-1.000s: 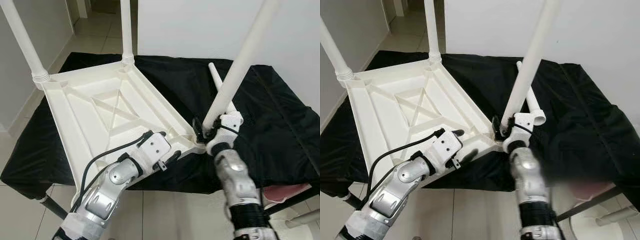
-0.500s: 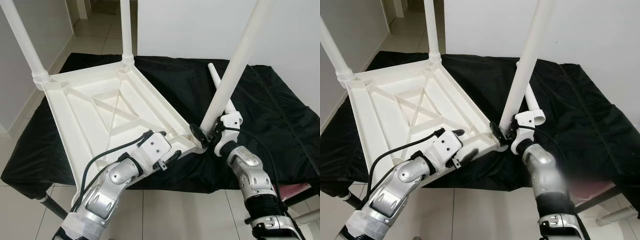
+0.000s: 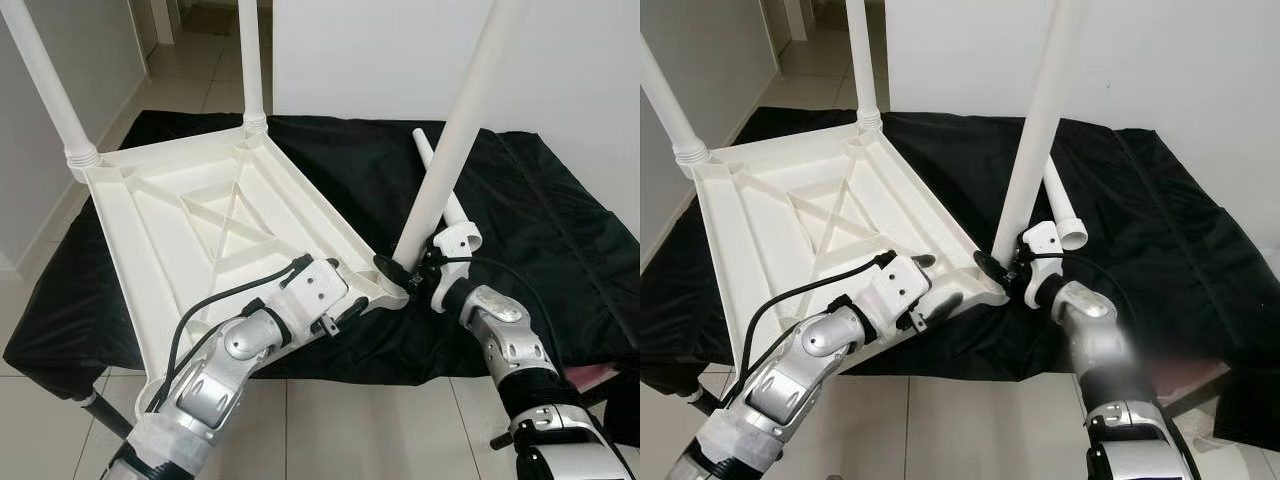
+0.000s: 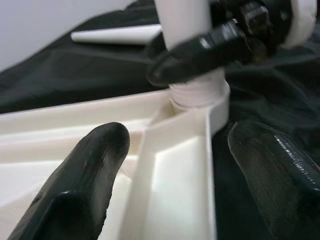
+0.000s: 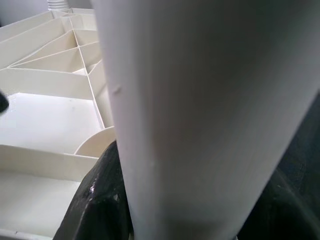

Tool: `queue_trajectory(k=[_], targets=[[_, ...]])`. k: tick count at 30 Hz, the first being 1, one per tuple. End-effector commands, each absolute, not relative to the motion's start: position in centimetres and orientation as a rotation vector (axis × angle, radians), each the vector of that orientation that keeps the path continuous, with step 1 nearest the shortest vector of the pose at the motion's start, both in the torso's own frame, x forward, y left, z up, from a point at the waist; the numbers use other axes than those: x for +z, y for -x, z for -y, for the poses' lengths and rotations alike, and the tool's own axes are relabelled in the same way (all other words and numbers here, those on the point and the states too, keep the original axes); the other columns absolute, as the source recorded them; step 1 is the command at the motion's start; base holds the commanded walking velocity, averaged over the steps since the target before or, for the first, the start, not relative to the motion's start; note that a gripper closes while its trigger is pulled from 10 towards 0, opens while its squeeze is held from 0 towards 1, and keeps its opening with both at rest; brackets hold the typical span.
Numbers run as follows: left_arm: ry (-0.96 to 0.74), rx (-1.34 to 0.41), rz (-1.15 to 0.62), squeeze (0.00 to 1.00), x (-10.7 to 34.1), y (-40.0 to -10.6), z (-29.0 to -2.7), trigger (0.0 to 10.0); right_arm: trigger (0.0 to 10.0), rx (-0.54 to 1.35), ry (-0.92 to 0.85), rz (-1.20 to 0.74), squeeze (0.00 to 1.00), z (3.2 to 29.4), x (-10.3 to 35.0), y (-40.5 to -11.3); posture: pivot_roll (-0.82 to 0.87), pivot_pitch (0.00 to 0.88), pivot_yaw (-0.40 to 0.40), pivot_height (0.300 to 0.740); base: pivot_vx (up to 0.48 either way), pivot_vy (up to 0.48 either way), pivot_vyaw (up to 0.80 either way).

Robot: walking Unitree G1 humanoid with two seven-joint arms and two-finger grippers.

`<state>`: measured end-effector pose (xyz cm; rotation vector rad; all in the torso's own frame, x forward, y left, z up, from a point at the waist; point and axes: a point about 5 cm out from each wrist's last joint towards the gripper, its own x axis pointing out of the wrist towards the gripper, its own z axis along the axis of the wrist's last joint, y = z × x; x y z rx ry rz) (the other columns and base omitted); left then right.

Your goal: Building children table

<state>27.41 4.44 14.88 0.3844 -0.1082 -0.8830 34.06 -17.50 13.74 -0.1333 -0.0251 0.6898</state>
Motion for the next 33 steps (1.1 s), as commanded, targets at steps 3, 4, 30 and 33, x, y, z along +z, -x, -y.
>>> queue_trajectory(k=[3,4,30,33], targets=[[-0.390,-1.028,0.069,0.00,14.3,-26.6,-3.7,10.0,0.0,0.719,0.147,-0.029,0.00,17.6,12.3,-33.6,-0.01,0.000,-0.044,0.740,0.000,0.000,0.00],[-0.387,-1.033,0.067,0.00,14.3,-26.6,-3.6,10.0,0.0,0.712,0.145,-0.032,0.00,17.7,12.1,-33.5,-0.02,0.000,-0.044,0.740,0.000,0.000,0.00],[-0.398,-1.033,0.044,0.00,13.8,-26.9,-3.6,10.0,10.0,-0.138,-0.155,-0.047,0.00,14.5,11.9,-33.5,-0.03,0.000,-0.045,0.740,0.000,0.000,0.00],[-0.394,-1.032,0.048,0.00,13.9,-26.9,-3.4,10.0,10.0,-0.146,-0.161,-0.040,0.00,14.0,12.1,-33.4,-0.04,0.000,-0.043,0.740,0.000,0.000,0.00]])
